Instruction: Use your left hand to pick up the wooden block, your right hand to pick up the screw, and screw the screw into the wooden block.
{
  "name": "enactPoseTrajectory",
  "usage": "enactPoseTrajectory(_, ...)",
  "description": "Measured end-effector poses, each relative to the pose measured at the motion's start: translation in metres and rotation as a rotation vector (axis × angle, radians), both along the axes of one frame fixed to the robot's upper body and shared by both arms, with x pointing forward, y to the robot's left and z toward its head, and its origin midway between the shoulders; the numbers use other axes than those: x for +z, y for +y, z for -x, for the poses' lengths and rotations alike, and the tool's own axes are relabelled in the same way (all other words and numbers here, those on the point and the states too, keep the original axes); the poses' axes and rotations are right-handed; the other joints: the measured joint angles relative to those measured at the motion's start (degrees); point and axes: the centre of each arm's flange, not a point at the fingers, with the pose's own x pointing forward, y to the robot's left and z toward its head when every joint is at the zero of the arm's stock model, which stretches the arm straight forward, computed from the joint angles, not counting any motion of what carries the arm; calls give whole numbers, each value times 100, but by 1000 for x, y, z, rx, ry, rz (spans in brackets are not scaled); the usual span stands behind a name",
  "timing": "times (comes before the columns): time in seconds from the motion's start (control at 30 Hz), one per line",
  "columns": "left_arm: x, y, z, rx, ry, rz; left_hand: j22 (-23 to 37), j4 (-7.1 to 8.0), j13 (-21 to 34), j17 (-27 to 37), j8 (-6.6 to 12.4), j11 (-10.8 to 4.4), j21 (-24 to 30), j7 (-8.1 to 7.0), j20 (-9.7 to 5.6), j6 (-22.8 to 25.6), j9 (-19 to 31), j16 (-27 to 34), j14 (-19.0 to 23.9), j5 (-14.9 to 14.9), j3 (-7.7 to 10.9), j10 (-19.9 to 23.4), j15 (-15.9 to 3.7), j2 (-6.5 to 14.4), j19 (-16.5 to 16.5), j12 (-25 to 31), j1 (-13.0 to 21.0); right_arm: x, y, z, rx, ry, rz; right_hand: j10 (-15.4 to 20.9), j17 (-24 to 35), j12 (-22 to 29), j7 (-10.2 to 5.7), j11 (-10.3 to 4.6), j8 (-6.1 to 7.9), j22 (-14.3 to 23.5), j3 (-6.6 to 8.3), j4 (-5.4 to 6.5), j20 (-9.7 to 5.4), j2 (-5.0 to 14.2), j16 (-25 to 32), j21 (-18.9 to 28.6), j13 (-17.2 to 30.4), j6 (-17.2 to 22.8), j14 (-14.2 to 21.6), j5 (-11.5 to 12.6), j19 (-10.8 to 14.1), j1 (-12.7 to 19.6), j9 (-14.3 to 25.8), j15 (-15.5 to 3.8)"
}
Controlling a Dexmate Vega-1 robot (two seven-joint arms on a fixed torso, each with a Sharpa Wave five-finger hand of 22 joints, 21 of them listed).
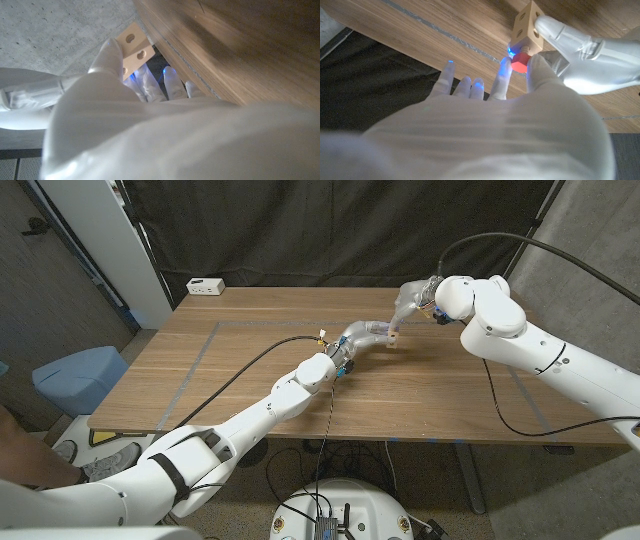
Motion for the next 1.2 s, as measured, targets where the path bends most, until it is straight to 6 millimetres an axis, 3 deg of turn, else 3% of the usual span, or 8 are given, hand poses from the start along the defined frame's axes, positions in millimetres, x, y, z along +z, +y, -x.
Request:
enactPoseTrajectory(0.33, 0, 0, 0, 0, 0, -1, 0, -16, 0, 0, -17, 0, 0, 0, 0, 0, -3, 0, 0, -3, 16, 0, 0, 0, 0, 0, 0, -1, 1, 0, -8, -10, 0, 152, 0, 46, 32, -29, 56, 0, -24, 24, -16, 7, 0, 0, 0, 194, 89, -5, 61, -160, -23, -54)
enactPoseTrajectory(0.77, 0, -1, 2, 0, 1, -3, 0, -16, 0, 0, -3, 0, 0, 0, 0, 0, 2, 0, 0, 21, 16, 0, 0, 0, 0, -21, 0, -4, 2, 0, -22, -25, 7, 346, 27, 46, 32, -19, 121, 0, -151, 150, -39, 46, 21, 0, -29, 522, 204, -81, 101, -456, -22, -143)
enactPoseTrajectory(1.2, -2, -2, 2, 2, 5, -6, 0, -16, 0, 14, 7, 1, 0, 0, -1, 0, 1, 0, 0, 20, 16, 1, 0, 0, 1, -21, 0, -7, 4, 0, -41, -41, 17, 611, 26, 46, 29, -140, 206, 0, -256, 256, -100, 76, 21, 0, -28, 970, 277, -81, 161, -784, -63, -216)
